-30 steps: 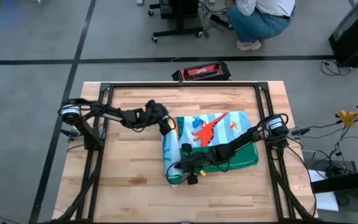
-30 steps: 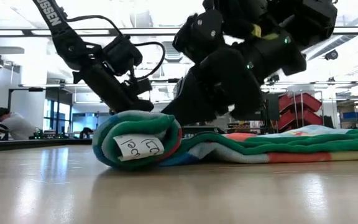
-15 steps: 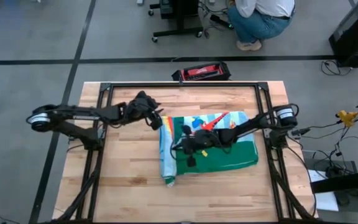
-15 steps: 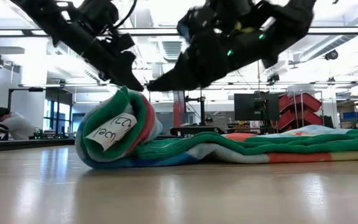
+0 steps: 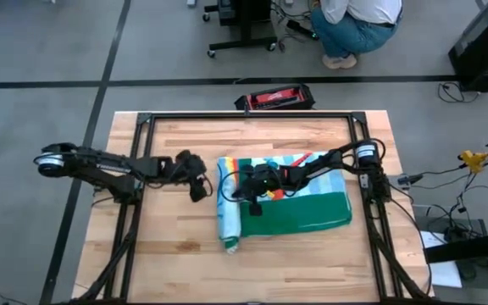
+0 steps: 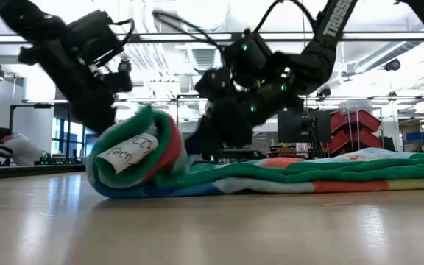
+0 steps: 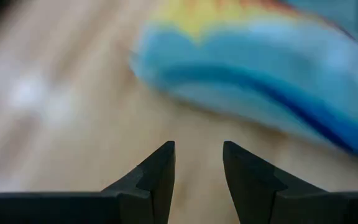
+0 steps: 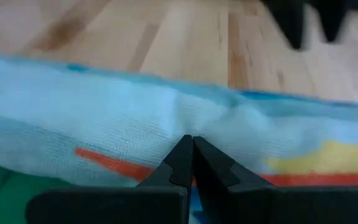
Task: Roll towel
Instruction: Roll the multi-color dinosaur print towel
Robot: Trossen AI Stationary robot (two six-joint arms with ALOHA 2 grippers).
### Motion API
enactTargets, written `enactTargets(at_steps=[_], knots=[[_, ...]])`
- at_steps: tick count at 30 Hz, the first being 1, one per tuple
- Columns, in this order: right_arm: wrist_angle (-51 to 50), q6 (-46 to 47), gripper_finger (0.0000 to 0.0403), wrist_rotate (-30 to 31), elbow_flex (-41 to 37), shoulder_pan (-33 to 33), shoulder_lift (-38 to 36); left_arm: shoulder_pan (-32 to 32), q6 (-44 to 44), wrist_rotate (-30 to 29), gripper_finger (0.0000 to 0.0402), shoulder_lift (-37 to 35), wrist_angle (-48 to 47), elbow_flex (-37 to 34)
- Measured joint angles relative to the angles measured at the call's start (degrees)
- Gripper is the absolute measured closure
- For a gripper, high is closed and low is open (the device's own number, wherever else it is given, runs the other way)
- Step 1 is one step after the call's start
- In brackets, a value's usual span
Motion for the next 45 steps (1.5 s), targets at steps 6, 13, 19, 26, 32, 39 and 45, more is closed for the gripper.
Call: enactTargets(at_steps=[6, 13, 19, 26, 32, 39, 45], knots=[[-3.5, -1.01, 0.0403, 1.18, -0.02, -0.59, -1.79, -4.7, -1.18, 2.34, 0.0276, 2.9, 15.23, -7.59], [-10.27, -1.25, 0.0403, 3.8, 0.0, -0.59, -3.58, -4.88, 2.24, 2.03, 0.0264, 12.17, 29.24, -9.41], [-12.61, -1.25, 0.0403, 4.07, -0.09, -0.46, -5.31, -4.84, 4.41, 1.78, 0.0247, 19.64, 38.66, -7.75], [-17.62, -1.03, 0.0403, 5.6, -0.13, 0.2, -10.69, -4.84, 6.14, 1.91, 0.0233, 22.62, 39.02, -4.81], [-15.03, 0.05, 0.0403, 5.1, -0.26, 1.7, -10.61, -4.84, 6.26, 2.26, 0.0237, 22.05, 38.04, -4.3], [-10.13, 0.22, 0.039, 3.22, -0.69, 1.93, -10.42, -4.84, 5.95, 2.31, 0.0245, 22.08, 37.98, -4.46], [-9.25, 1.3, 0.0285, 2.15, -0.78, 1.92, -10.18, -4.84, 5.68, 1.79, 0.0227, 22.04, 37.74, -4.46]])
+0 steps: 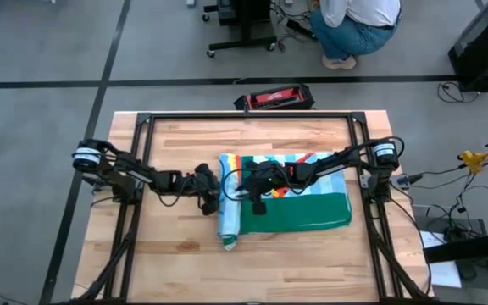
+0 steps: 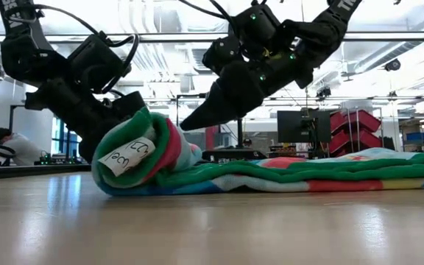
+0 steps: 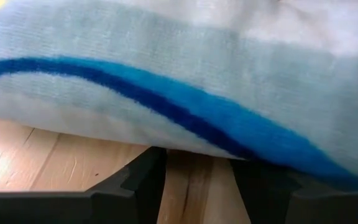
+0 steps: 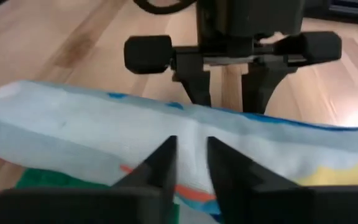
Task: Roll towel
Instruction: Roll the multi-color dinosaur print towel
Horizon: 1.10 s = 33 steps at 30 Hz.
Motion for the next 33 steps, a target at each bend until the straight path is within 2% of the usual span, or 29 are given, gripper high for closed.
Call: enactTargets(at_steps=[5, 10, 13, 17, 26, 30, 33], knots=[[0.16, -0.01, 0.0204, -0.01, -0.71, -0.33, 0.02, 0.0, -0.97, -0.57, 0.0211, -0.07, -0.42, 0.0], [1.94, 0.22, 0.0167, -0.04, -0.82, -0.77, 3.86, 0.0, -0.81, -0.58, 0.0207, -0.27, -0.86, 0.16], [3.07, 0.49, 0.0157, -0.26, -0.44, -1.14, 7.41, 0.0, -0.8, 0.03, 0.0211, -0.59, -1.12, 0.15], [2.94, 0.57, 0.0152, -0.89, -0.29, -1.96, 8.59, -0.04, -0.88, 2.1, 0.0216, -0.97, -1.31, 0.15], [-0.56, -0.05, 0.0159, 0.27, -0.45, -2.23, 6.4, -0.25, -0.19, 3.91, 0.021, -1.53, -3.56, 2.59], [-4.64, -1.12, 0.015, 3.32, -0.47, -2.28, 4.5, -0.31, 0.73, 4.02, 0.021, -1.77, -7.57, 4.74], [-7.36, -1.19, 0.0142, 3.42, -0.49, -2.32, 4.37, -0.32, 1.8, 4.07, 0.021, -1.83, -8.45, 6.38]])
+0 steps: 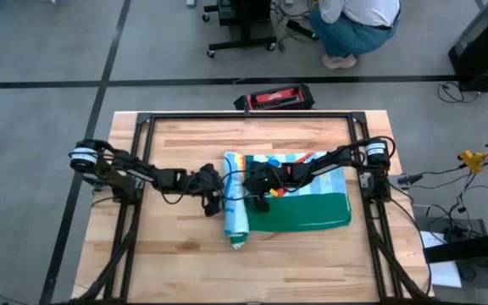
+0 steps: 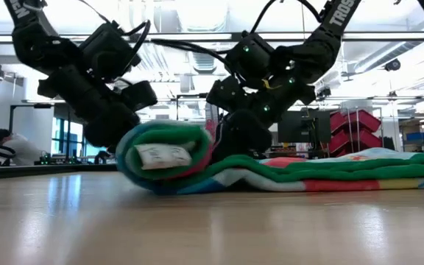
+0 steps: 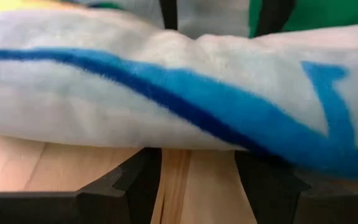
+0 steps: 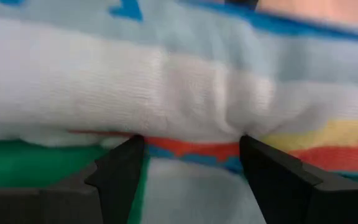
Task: Roll towel
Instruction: Roll the multi-color dinosaur print towel
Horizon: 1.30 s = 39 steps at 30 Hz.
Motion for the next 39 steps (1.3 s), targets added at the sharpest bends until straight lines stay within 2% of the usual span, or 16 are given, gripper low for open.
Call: enactTargets(at_steps=[4, 10, 16, 19, 22, 32, 36, 39], knots=[[-0.13, 0.22, 0.0135, 0.04, -0.09, 0.44, 0.11, 0.0, 1.63, 0.0, 0.021, -0.07, -2.55, 2.09], [0.6, 0.29, 0.0139, -0.1, -0.08, 0.53, 0.44, 0.02, 2.52, 0.0, 0.0209, -1.28, -11.23, 5.99], [0.22, -0.09, 0.0129, 1.88, 1.59, 1.88, 1.09, 0.02, 5.18, -0.12, 0.0209, -1.67, -12.35, 9.33], [-4.07, -1.66, 0.0123, 5.81, 2.1, 2.45, -0.9, 0.02, 5.86, -0.31, 0.0209, -1.71, -12.19, 10.24], [-8.28, -1.8, 0.0122, 6.84, 1.99, 2.32, -3.37, 0.11, 6.37, -0.68, 0.0209, -1.71, -12.23, 10.66], [-20.7, 0.07, 0.0137, 7.23, 1.68, 2.23, -9.82, 0.39, 7.07, -0.63, 0.0209, -1.71, -11.85, 10.76], [-28.79, 1.45, 0.0132, 7.19, 0.62, 2.05, -10.91, 0.43, 7.27, -0.68, 0.0209, -1.71, -11.77, 10.76], [-30.24, 3.09, 0.0124, 7.06, -1.32, 2.06, -10.91, 0.43, 7.69, -1.54, 0.0209, -1.7, -11.78, 10.76]])
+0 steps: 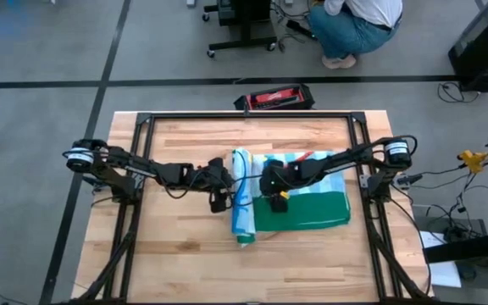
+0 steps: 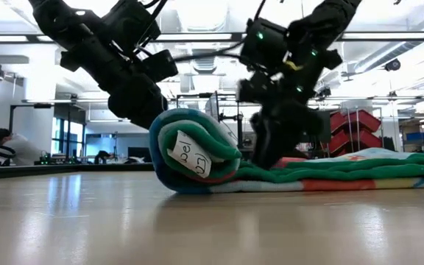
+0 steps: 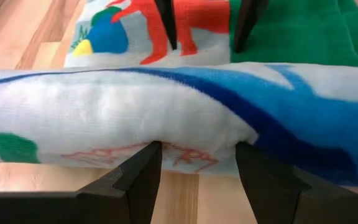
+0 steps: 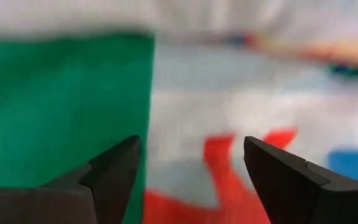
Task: Roll towel
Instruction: Roll the multi-color dinosaur print towel
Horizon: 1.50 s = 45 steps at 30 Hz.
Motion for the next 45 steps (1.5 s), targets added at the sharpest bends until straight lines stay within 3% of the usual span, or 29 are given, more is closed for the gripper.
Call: enactTargets(at_steps=[8, 17, 21, 26, 30, 35, 38, 45], knots=[[5.1, 2.43, 0.0114, -0.17, -2.35, 0.47, -0.17, 0.33, 1.24, -0.4, 0.0209, 2.66, 4.99, -0.09], [5.28, 2.93, 0.0135, -0.49, -2.4, 1.95, -1.28, 0.59, 3.23, -0.28, 0.0209, 3.51, 10.71, 0.78], [-1.12, 4.41, 0.0144, -0.5, -2.4, 2.41, -5.12, 1.55, 3.23, -3.25, 0.021, 6.12, 12.36, 0.46], [-10.92, 7.54, 0.0156, -0.43, -2.46, 3.04, -11.08, 2.32, 3.25, -1.77, 0.021, 12.91, 20.17, 1.76], [-14.36, 9.11, 0.0163, 0.2, -5.35, 3.18, -14.34, 2.29, 4.29, -1.39, 0.021, 16.98, 20.99, 5.56], [-13.61, 12.2, 0.0161, 1.61, -11.57, 3.16, -14.94, 2.29, 5.0, -1.11, 0.021, 18.56, 18.77, 9.83], [-7.88, 14.03, 0.0153, 1.54, -14.93, 3.16, -14.24, 2.27, 6.02, -1.08, 0.021, 18.5, 18.41, 11.83], [-0.18, 14.59, 0.014, 2.11, -15.35, 4.67, -13.17, 3.03, 8.1, -1.64, 0.021, 21.73, 16.12, 15.9]])
